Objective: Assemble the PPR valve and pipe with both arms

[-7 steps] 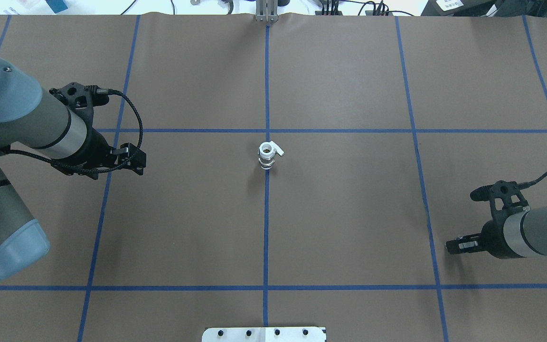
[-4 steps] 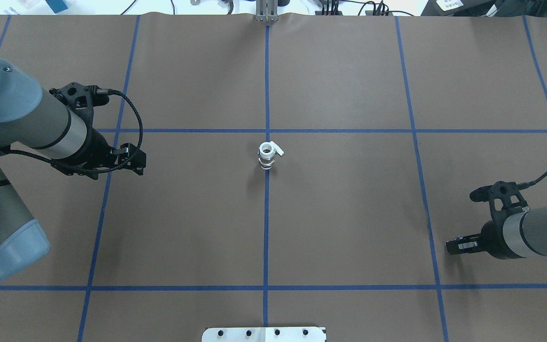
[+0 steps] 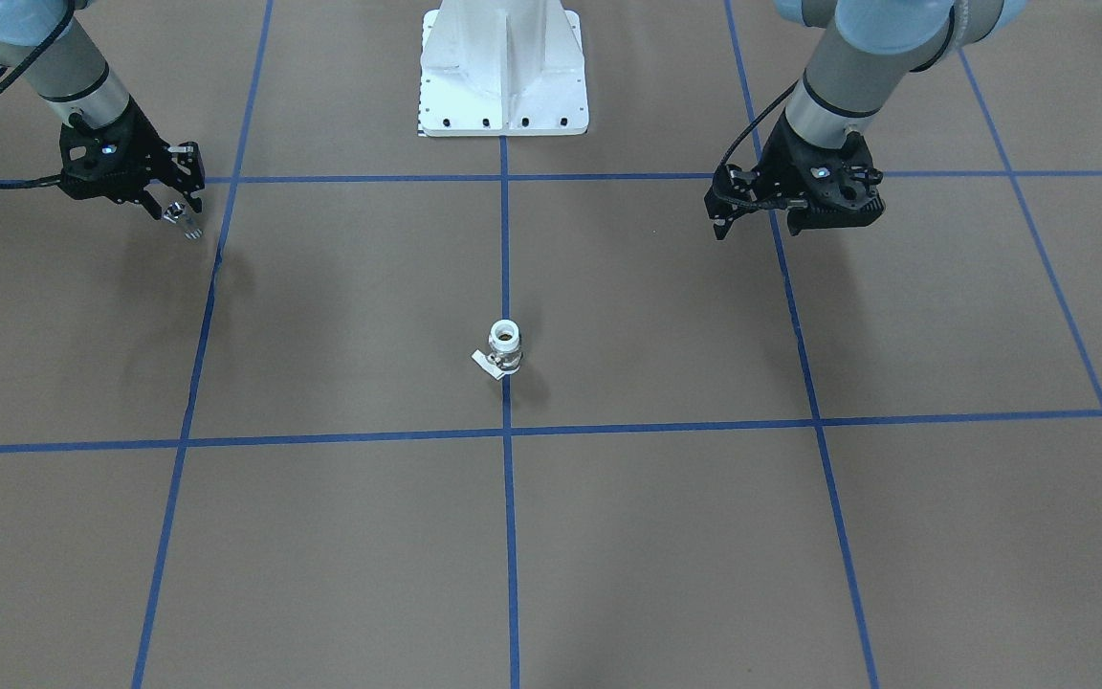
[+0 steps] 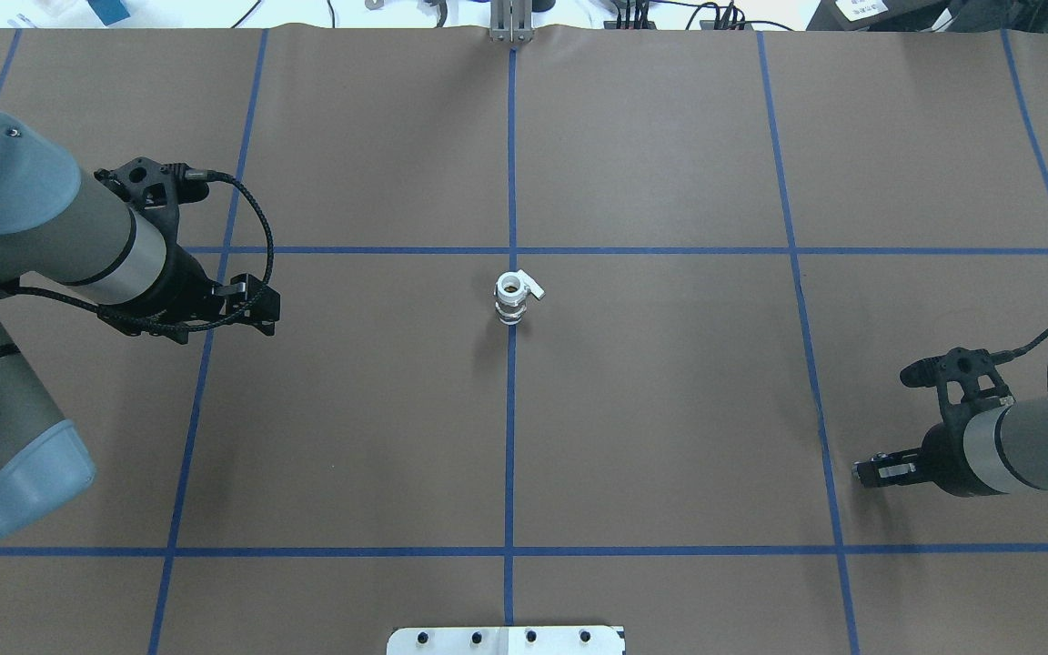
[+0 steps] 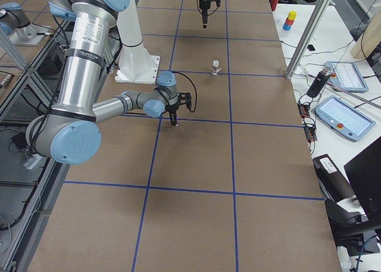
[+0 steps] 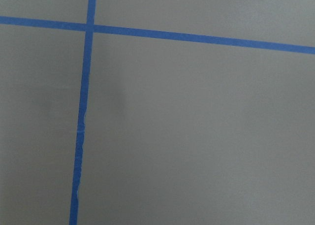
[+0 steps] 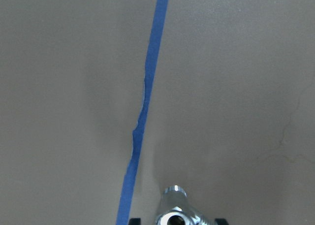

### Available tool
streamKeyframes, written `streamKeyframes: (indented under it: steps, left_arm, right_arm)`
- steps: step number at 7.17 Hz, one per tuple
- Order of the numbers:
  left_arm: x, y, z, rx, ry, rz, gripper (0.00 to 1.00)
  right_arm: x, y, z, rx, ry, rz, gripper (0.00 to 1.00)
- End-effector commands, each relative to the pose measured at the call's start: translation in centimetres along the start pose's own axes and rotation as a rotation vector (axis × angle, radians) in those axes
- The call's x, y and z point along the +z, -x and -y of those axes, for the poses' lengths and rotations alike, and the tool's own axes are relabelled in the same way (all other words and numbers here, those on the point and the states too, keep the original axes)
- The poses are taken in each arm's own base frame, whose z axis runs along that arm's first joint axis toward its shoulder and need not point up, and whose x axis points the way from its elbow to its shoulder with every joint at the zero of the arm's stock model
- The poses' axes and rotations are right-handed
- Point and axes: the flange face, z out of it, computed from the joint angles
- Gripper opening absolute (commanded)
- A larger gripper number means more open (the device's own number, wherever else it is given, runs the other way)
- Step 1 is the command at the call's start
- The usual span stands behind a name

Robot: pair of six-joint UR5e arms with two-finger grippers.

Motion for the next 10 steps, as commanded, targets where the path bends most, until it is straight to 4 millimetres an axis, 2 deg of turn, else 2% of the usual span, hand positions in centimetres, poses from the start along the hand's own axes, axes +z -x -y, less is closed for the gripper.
streamKeyframes:
  steps: [1, 3, 6, 7, 8, 10]
  left_arm:
    - [0.1, 0.4, -0.1, -0.002, 0.001, 0.004, 1.0]
    - [0.1, 0.4, -0.2, -0.002, 0.003, 0.003, 1.0]
    - [-0.3, 0.3, -0.3, -0.001, 0.0, -0.003, 1.0]
    - [-0.5, 0.5, -0.4, -0.003, -0.003, -0.006, 1.0]
    - [-0.7, 1.3, -1.0, 0.005, 0.0, -0.001, 1.0]
    - [-1.3, 3.7, -0.4, 0.035, -0.013, 0.014, 1.0]
  right_arm:
    - [0.0, 0.0, 0.1, 0.0, -0.002, 0.001, 0.0]
    - [-0.2, 0.0, 0.2, 0.001, -0.005, 0.001, 0.0]
    - [-2.7, -0.6, 1.8, 0.04, -0.018, 0.041, 0.0]
    - [-3.2, 0.2, 2.5, 0.045, -0.017, 0.052, 0.0]
    - [-3.9, 3.5, 5.6, 0.064, -0.027, 0.05, 0.0]
    - [-6.4, 13.5, 12.0, 0.101, -0.017, 0.016, 0.0]
